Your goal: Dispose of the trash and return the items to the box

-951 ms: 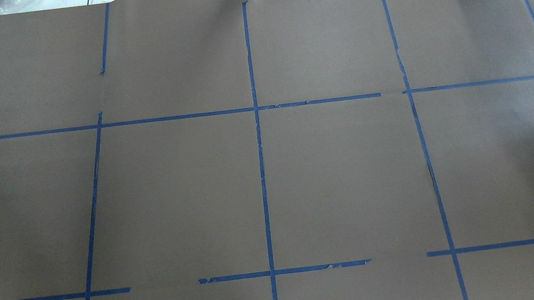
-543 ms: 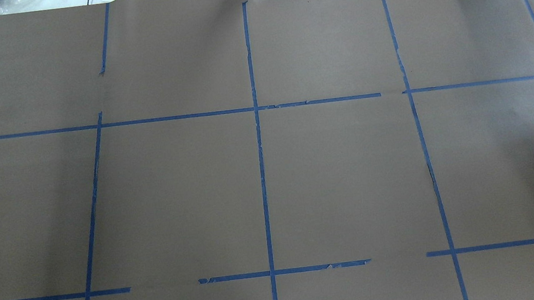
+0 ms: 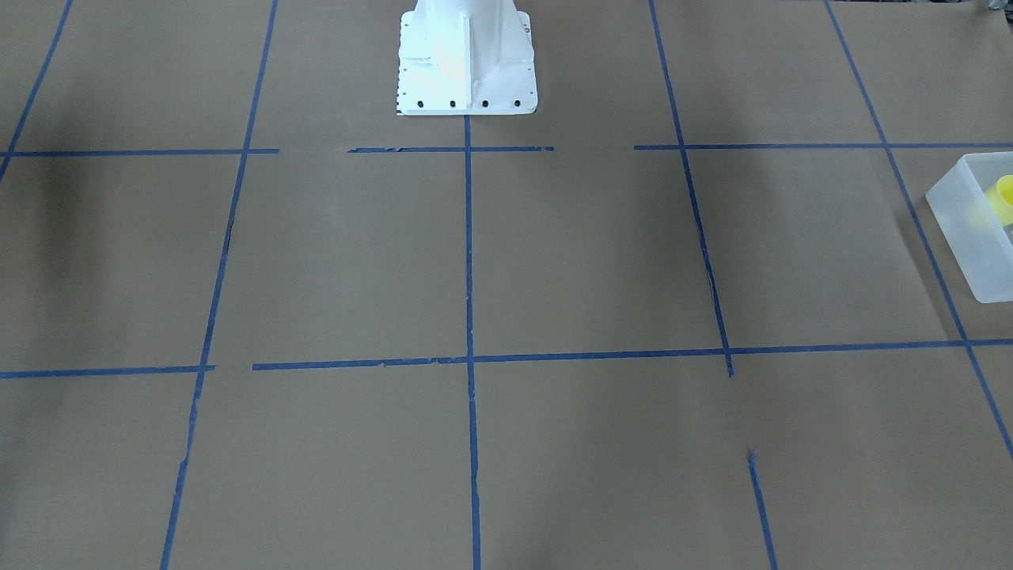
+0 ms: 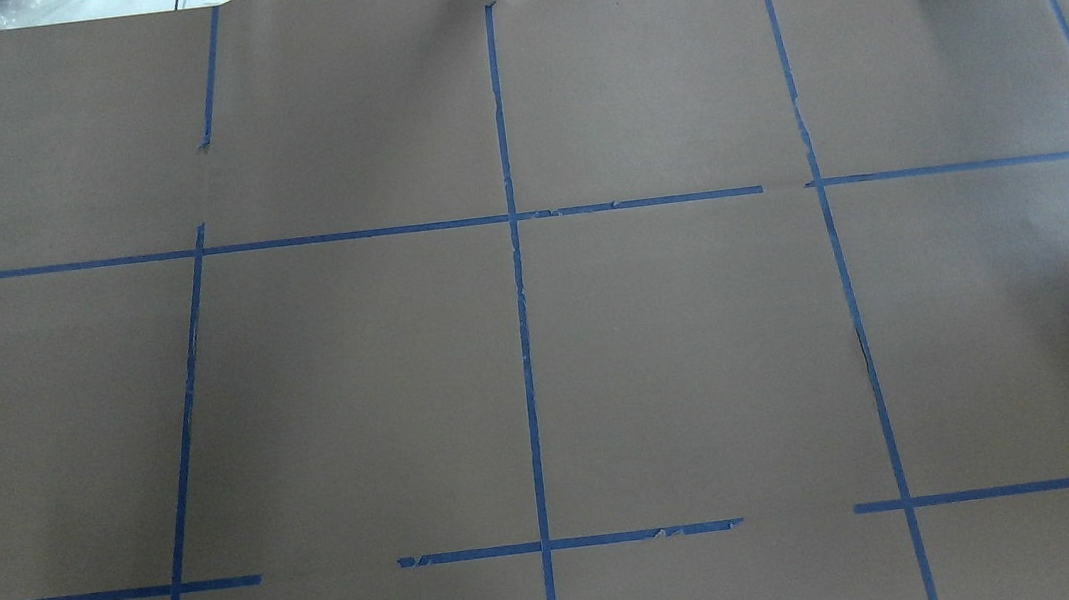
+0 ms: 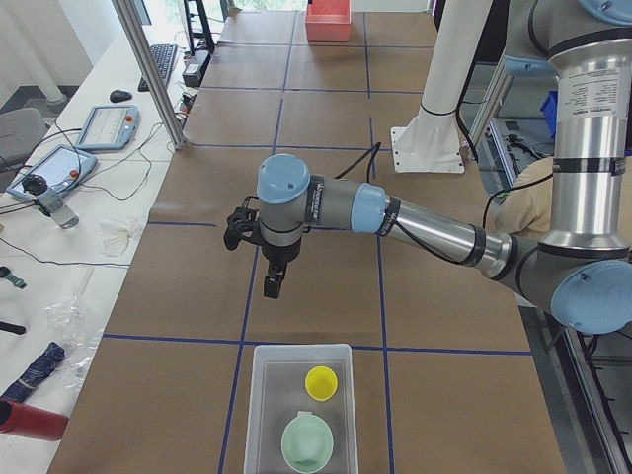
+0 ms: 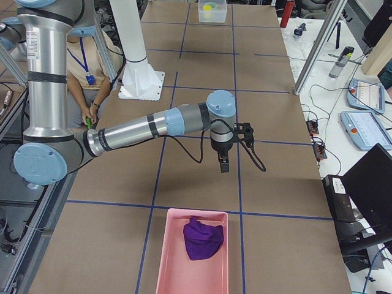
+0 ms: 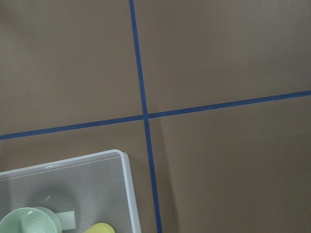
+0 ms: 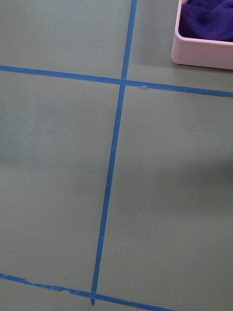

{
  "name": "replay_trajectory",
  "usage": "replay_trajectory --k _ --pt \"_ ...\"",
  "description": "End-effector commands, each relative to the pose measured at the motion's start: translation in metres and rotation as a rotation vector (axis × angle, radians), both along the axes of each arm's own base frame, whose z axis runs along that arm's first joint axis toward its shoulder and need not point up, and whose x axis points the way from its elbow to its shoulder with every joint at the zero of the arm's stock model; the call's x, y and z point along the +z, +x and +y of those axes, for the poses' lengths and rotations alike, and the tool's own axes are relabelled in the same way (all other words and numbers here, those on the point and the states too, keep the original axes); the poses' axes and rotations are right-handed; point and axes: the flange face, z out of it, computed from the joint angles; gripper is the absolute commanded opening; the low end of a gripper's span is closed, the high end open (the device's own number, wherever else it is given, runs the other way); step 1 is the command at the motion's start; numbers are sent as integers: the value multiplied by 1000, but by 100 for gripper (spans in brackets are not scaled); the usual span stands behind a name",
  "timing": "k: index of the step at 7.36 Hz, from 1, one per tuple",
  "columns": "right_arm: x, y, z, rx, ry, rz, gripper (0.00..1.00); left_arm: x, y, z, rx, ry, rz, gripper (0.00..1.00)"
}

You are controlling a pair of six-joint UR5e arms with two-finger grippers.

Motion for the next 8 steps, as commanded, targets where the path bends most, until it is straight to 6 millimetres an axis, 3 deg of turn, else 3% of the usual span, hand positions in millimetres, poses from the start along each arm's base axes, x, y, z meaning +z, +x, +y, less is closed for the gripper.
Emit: replay_trajectory --k 1,2,4,5,6,7,8 --pt "8 0 2 5 -21 -2 100 49 22 54 -8 69 12 100" --pt "14 0 1 5 -31 -1 100 71 18 72 9 135 22 100" --pt "28 -3 5 -10 -63 -47 100 78 19 71 16 76 68 100" --pt "30 -5 9 -18 -70 -70 100 75 19 66 18 16 63 100" --pt "33 -4 11 -22 -72 -69 100 69 23 46 47 -4 50 100" --pt "34 -4 12 -23 -73 -67 100 93 18 47 102 -41 16 100" --pt "34 -4 14 -24 -74 -68 100 91 16 38 147 -61 10 100"
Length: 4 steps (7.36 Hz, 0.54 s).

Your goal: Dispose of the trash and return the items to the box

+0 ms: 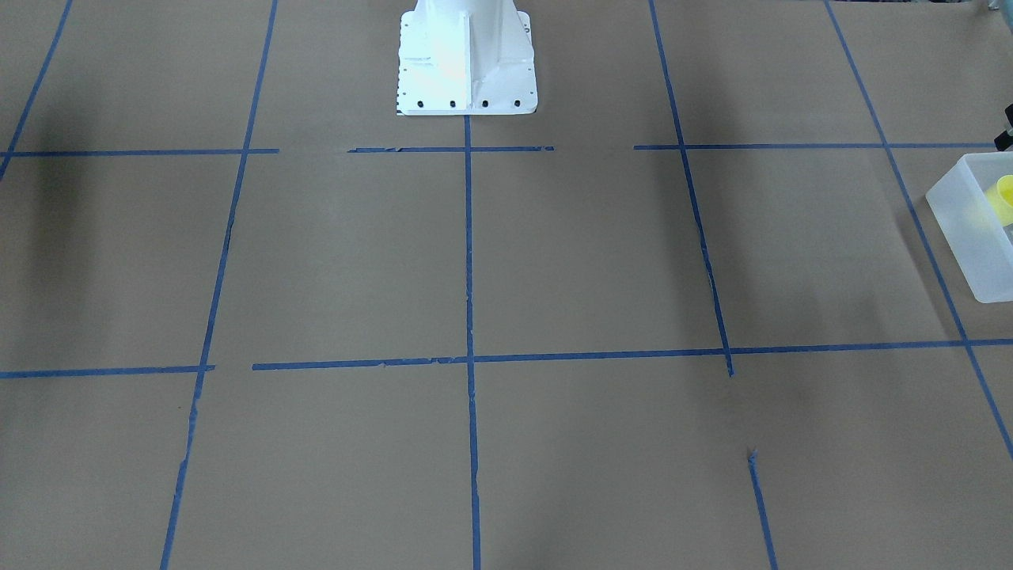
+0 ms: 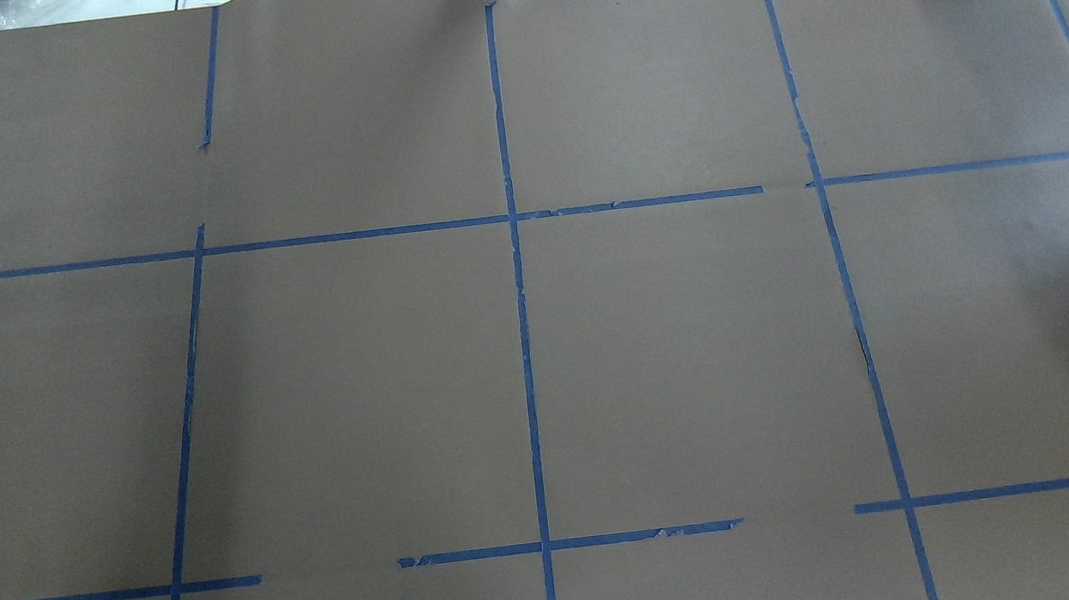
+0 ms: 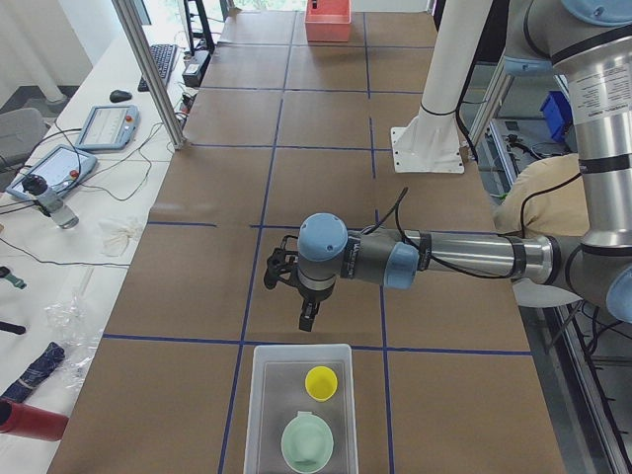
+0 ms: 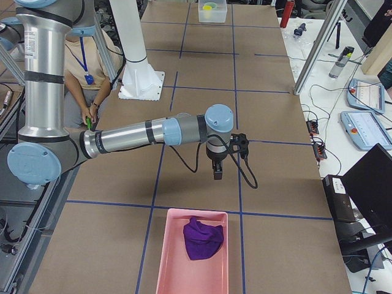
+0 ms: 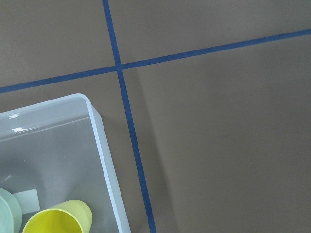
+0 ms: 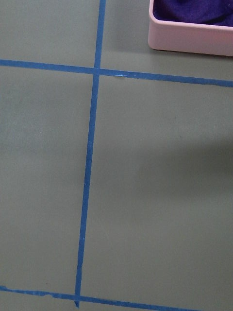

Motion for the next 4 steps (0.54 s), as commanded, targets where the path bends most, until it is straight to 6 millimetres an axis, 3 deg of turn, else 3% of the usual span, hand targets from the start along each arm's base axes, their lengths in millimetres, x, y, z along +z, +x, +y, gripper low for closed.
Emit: replay_trajectory --k 1,4 --pt "-1 0 2 -2 3 -2 100 32 -16 7 87 -18 -11 100" --pt "2 -1 2 -7 4 9 100 30 -20 10 97 0 -29 100"
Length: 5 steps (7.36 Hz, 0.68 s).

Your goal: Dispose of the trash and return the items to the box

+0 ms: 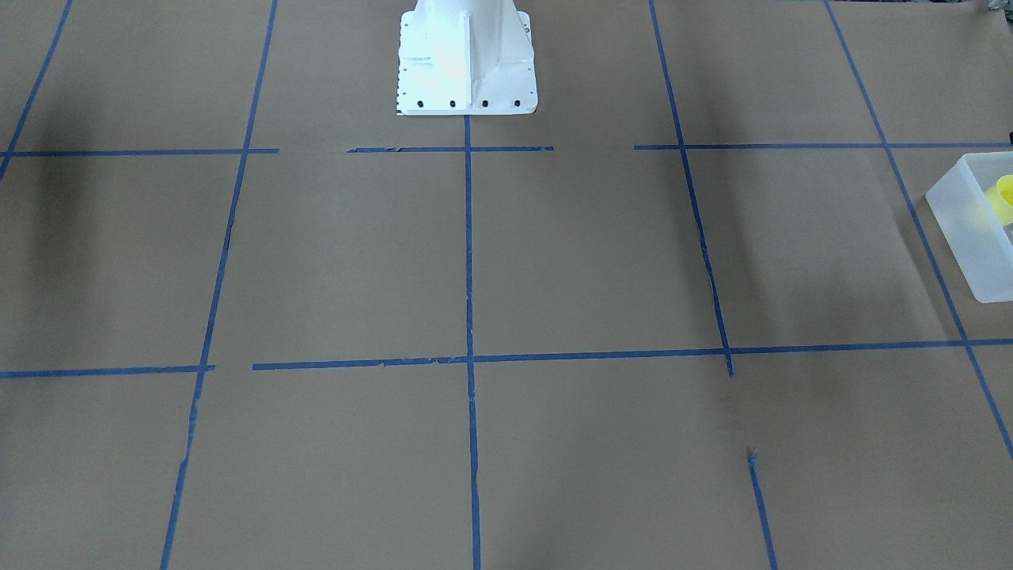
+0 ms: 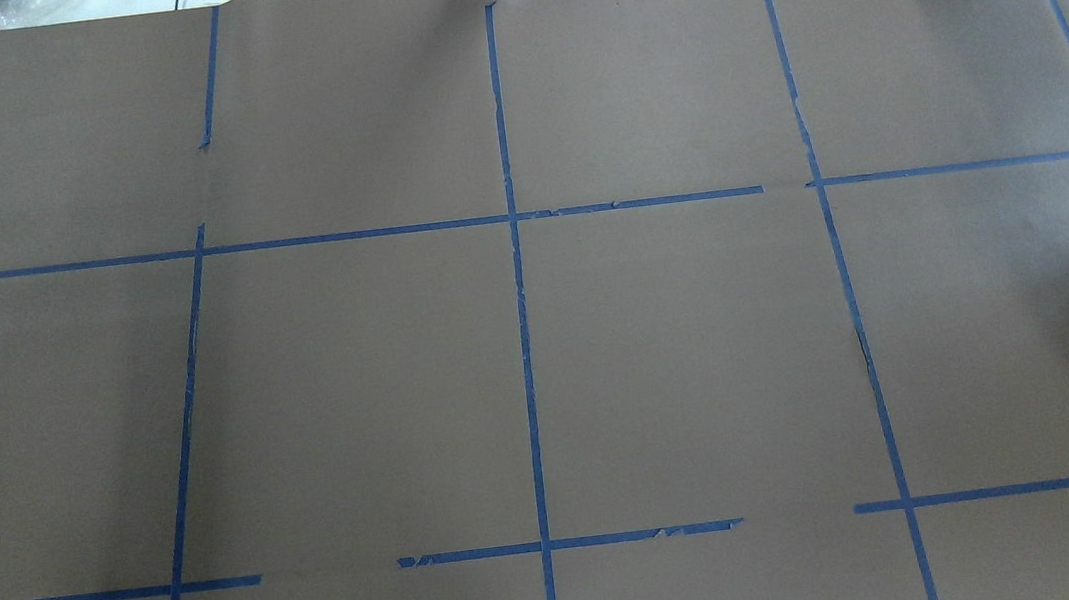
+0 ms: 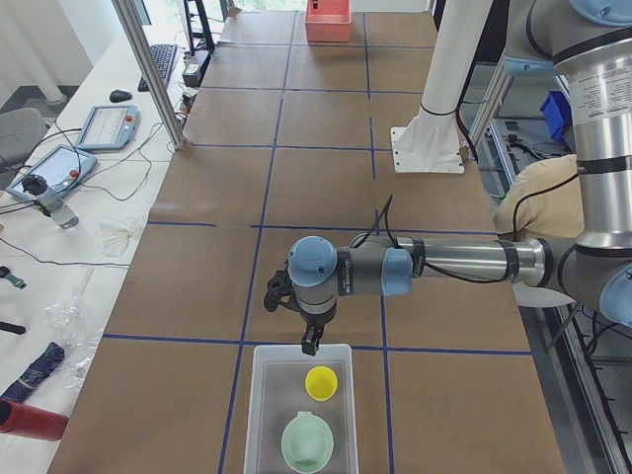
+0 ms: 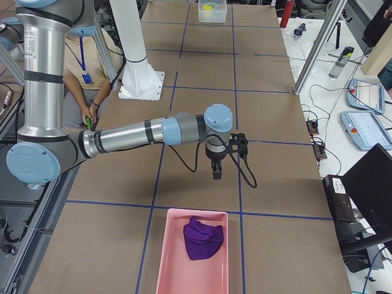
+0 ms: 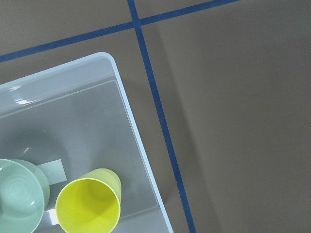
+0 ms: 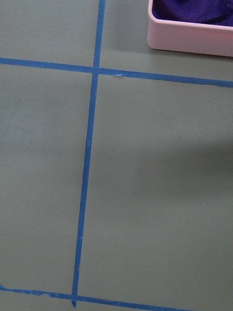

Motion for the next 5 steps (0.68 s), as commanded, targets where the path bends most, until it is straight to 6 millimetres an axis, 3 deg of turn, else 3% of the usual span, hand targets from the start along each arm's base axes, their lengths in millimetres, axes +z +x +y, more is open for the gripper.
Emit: replay_trajectory --k 1,2,4,5 --pt "6 0 4 -9 -1 3 100 -15 -8 1 -13 33 -1 100" --pt "15 1 11 -43 15 8 100 -5 -9 -5 -13 14 -10 100" --pt "41 2 13 -122 53 12 100 -11 -14 -5 -24 8 -10 100" --pt "41 3 13 -137 69 7 100 -19 -16 -4 -27 22 -11 100"
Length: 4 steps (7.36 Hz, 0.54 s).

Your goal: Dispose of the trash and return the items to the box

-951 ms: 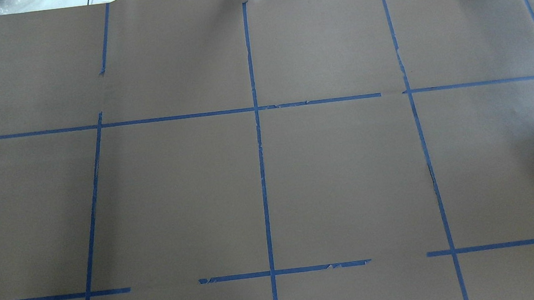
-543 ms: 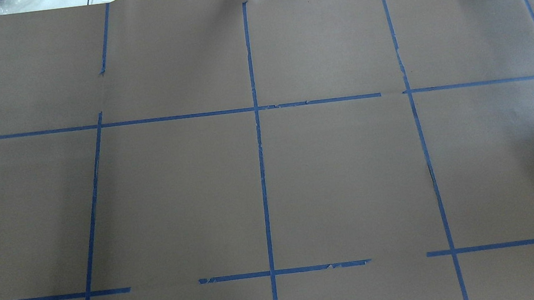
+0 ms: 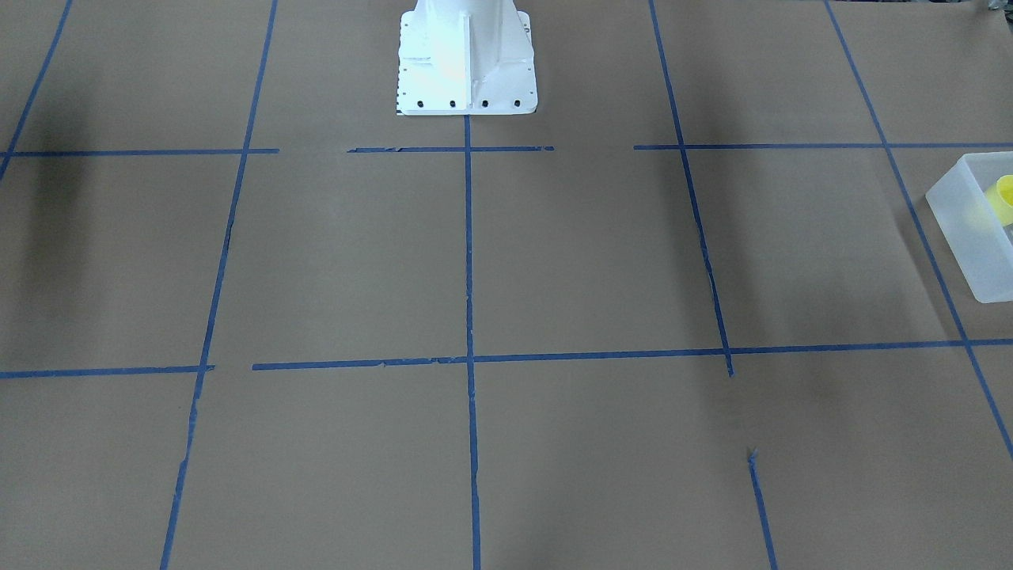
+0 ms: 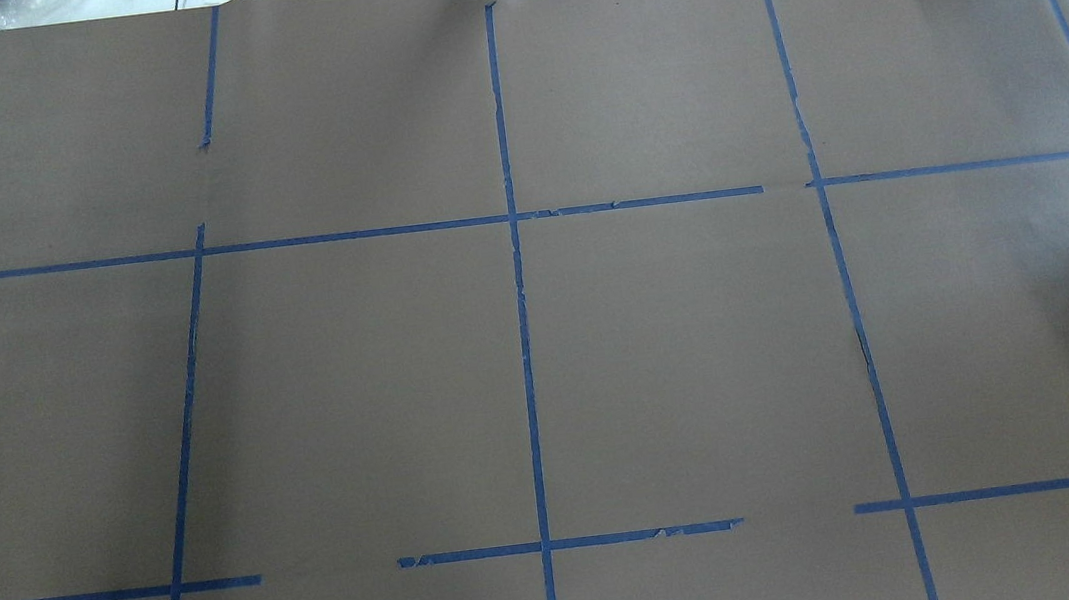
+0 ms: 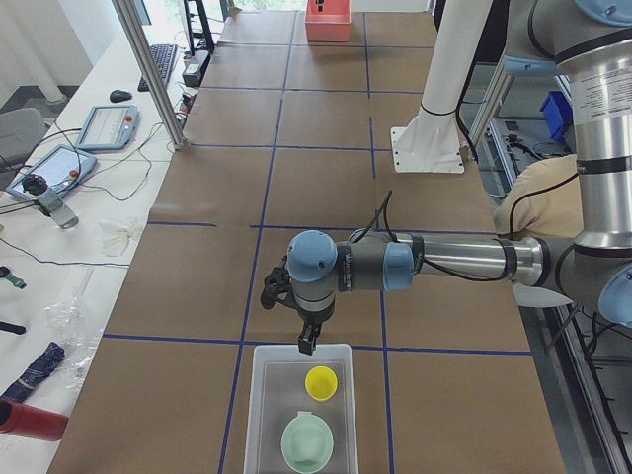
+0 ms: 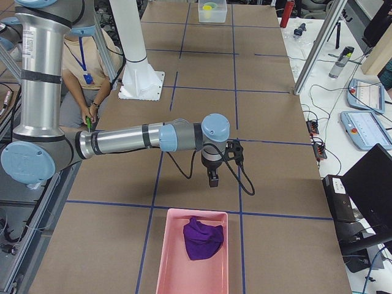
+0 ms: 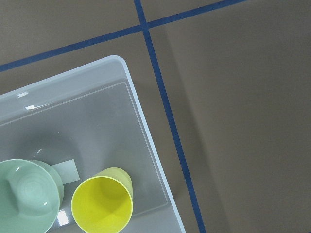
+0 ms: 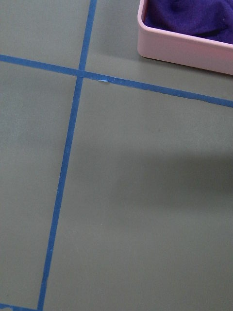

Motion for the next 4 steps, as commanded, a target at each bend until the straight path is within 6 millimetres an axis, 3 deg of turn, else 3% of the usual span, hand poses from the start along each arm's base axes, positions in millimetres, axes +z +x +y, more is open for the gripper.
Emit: replay_trajectory --k 1,4 --pt "19 3 13 -33 -2 -3 100 -12 -3 3 -9 18 -1 100" --pt "31 5 26 -27 -35 4 100 -15 -5 -9 -10 32 -1 100"
